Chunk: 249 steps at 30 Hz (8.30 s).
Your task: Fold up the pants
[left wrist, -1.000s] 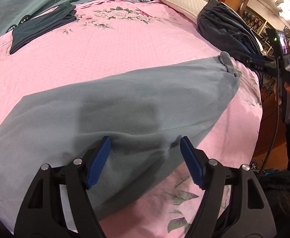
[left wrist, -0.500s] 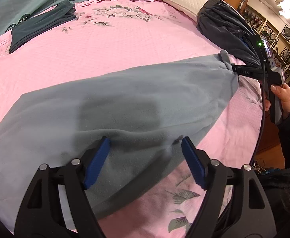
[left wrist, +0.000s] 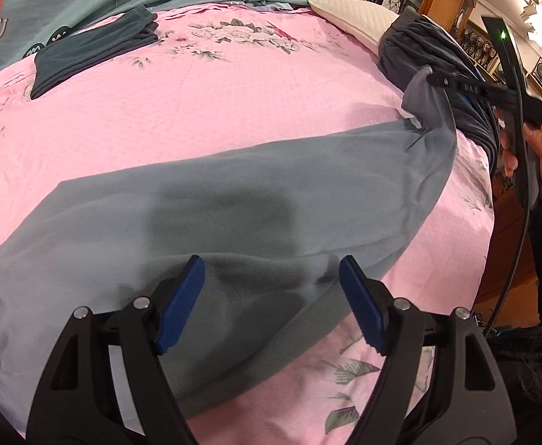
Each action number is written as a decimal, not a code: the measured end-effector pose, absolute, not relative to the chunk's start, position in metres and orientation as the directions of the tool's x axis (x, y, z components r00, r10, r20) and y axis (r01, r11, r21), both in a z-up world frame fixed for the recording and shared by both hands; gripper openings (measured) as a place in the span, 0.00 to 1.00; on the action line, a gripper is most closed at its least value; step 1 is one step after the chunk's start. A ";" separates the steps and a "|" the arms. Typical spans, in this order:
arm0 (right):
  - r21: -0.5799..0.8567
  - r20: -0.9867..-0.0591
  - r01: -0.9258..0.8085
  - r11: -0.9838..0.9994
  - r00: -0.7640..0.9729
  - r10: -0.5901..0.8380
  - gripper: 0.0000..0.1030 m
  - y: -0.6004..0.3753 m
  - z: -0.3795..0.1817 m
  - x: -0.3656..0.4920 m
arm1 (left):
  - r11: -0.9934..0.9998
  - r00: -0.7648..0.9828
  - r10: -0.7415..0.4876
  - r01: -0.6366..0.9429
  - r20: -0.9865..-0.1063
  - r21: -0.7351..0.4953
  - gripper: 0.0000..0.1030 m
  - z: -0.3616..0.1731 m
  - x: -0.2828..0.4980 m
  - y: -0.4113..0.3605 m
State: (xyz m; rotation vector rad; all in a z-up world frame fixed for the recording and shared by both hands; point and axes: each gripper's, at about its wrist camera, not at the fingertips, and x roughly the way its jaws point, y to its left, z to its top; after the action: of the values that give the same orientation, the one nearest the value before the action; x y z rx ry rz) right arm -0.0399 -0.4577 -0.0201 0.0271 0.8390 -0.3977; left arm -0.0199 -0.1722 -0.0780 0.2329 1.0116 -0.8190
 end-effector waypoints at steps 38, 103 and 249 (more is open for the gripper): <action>0.054 -0.697 -0.076 0.996 0.712 0.092 0.35 -0.329 -0.056 -0.119 | 0.733 0.377 -0.335 0.680 -0.863 0.013 0.76 -0.080 -0.050 -0.116; -0.018 -0.761 -0.337 0.941 0.615 0.206 0.42 -0.284 -0.058 -0.104 | 0.697 0.375 -0.440 0.716 -0.816 -0.047 0.46 -0.040 -0.070 -0.111; -0.056 -0.765 -0.305 0.951 0.626 0.156 0.40 -0.211 -0.059 -0.043 | 0.830 0.373 -0.453 0.507 -0.810 -0.230 0.66 -0.084 -0.018 -0.076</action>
State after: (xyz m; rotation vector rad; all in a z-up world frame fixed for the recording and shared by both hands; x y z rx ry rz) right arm -0.0431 -0.2108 -0.0592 -0.1877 0.8560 0.2663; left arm -0.0180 -0.0761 -0.0835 0.0605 1.0169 -0.6153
